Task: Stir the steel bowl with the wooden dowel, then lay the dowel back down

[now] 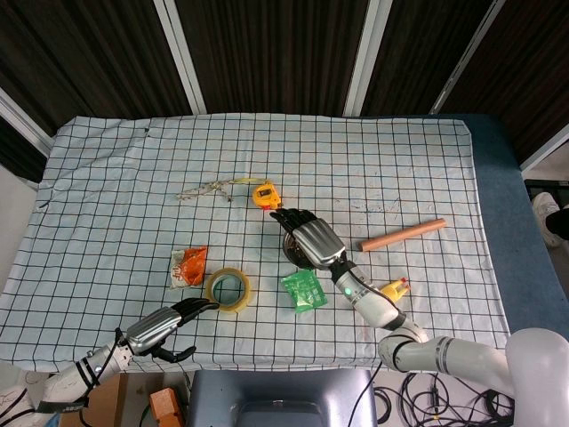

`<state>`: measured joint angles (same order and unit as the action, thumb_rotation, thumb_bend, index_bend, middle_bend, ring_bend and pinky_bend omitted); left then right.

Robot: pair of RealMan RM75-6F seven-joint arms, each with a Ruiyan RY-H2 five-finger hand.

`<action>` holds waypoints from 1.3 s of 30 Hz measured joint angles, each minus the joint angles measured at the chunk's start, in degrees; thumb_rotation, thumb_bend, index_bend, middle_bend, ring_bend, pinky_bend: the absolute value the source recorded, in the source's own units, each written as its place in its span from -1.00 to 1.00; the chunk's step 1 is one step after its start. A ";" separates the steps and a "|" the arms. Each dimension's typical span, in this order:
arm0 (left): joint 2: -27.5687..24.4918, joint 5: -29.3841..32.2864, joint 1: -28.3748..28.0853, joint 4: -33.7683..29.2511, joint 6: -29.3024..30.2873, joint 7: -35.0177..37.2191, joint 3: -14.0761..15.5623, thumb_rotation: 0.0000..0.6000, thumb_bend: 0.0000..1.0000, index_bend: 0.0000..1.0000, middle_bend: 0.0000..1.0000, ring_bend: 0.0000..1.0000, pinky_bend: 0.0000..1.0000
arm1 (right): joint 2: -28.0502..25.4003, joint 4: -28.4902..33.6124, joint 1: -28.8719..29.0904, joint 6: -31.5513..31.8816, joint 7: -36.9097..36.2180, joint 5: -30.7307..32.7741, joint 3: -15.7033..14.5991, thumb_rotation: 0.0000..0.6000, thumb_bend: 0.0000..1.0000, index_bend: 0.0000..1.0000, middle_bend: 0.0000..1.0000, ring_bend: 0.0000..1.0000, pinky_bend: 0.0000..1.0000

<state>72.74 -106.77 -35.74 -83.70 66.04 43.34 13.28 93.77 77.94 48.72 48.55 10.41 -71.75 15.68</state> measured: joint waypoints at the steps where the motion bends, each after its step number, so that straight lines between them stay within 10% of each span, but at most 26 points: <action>1: 0.08 0.08 -0.02 0.05 0.01 -0.03 0.04 1.00 -0.16 -1.00 -0.80 -0.92 -0.84 | -0.13 0.03 0.01 -0.04 -0.10 0.17 -0.03 1.00 -0.18 -1.00 -0.86 -0.85 -0.63; 13: 0.43 0.70 0.51 1.46 1.63 -3.33 -0.20 1.00 -0.16 -1.00 -0.95 -0.96 -0.84 | -4.31 1.19 -0.15 -1.28 0.10 1.21 -1.62 1.00 -0.26 -1.00 -0.91 -0.97 -0.66; 23: 0.09 9.35 7.82 5.87 9.17 -27.52 -5.88 1.00 -0.16 -1.00 -0.97 -1.00 -0.98 | -16.38 3.02 -5.20 -1.45 1.02 -0.75 -8.36 1.00 -0.26 -0.91 -0.94 -0.99 -0.67; 39: 2.84 17.13 22.42 18.39 23.23 -32.26 -9.76 1.00 -0.16 -1.00 -0.97 -1.00 -0.98 | -10.29 -15.47 -6.49 -2.94 -6.60 -7.01 -12.71 1.00 -0.23 -0.65 -0.82 -0.98 -0.68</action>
<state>75.58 -89.64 -13.33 -65.31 89.26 11.08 3.51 83.48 62.48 42.23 45.61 3.81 -78.76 2.97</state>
